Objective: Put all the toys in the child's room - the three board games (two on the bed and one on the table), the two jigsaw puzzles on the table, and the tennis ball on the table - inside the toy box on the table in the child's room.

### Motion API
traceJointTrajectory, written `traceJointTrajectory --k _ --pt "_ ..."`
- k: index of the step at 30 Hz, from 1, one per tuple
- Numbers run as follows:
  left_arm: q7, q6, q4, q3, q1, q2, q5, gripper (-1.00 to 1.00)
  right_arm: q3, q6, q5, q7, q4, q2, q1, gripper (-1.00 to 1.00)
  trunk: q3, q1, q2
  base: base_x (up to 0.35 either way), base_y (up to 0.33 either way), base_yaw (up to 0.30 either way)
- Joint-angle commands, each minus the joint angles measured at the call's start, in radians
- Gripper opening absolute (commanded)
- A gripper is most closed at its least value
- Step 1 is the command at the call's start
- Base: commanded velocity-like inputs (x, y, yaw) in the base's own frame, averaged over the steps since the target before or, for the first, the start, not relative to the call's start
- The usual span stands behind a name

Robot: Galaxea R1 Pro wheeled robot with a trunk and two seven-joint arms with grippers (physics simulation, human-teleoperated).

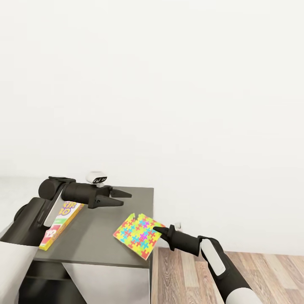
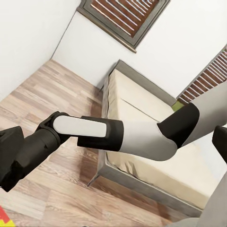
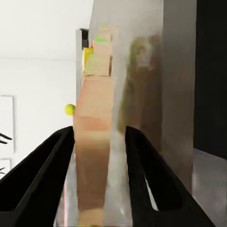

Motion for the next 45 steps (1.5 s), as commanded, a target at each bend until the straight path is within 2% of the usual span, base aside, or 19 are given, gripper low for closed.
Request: traceJointTrajectory --k 1,4,19,25,29,35,36,40,45 --pt "-0.004 0.011 0.0 -0.002 -0.001 0.001 0.002 1.0 -0.001 0.001 0.014 0.001 0.0 0.0 -0.001 -1.0 -0.001 0.0 0.0 0.0 0.0 0.0" --pt "-0.004 0.011 0.0 -0.003 -0.001 0.001 0.003 1.0 -0.001 0.0 0.015 0.001 0.0 0.0 -0.001 -1.0 -0.001 0.0 0.0 0.0 0.0 0.0" --pt "-0.004 0.011 0.001 -0.002 -0.001 0.0 -0.002 1.0 -0.009 -0.006 0.014 -0.008 0.0 -0.001 -0.001 -1.0 0.046 -0.058 0.105 0.0 0.0 0.0" --pt "-0.004 0.011 0.003 0.0 -0.001 0.001 -0.003 1.0 -0.023 -0.006 0.009 -0.008 -0.001 -0.019 -0.001 -1.0 0.065 -0.081 0.147 0.0 0.0 0.0" --pt "-0.004 0.011 0.005 0.002 -0.001 0.002 -0.004 1.0 -0.073 -0.007 0.009 -0.007 -0.001 -0.023 -0.001 -1.0 0.077 -0.096 0.175 0.0 0.0 0.0" --pt "-0.004 0.011 0.008 0.013 -0.001 0.002 -0.005 1.0 -0.192 0.001 0.006 0.009 0.002 -0.026 0.004 -1.0 0.096 -0.119 0.217 0.0 0.0 0.0" --pt "-0.004 0.011 0.008 0.014 -0.001 0.002 -0.006 1.0 -0.222 0.001 0.006 0.01 0.002 -0.027 0.008 -1.0 0.099 -0.123 0.224 0.0 0.0 0.0" --pt "-0.004 0.011 0.011 0.015 -0.001 0.002 -0.006 1.0 -0.294 -0.001 0.007 0.01 0.002 -0.027 0.014 -1.0 0.112 -0.138 0.252 0.0 0.0 0.0" --pt "-0.004 0.01 0.012 0.015 -0.001 0.002 -0.006 1.0 -0.324 0.0 0.006 0.01 0.002 -0.027 0.016 -1.0 0.128 -0.157 0.287 0.0 0.0 0.0"
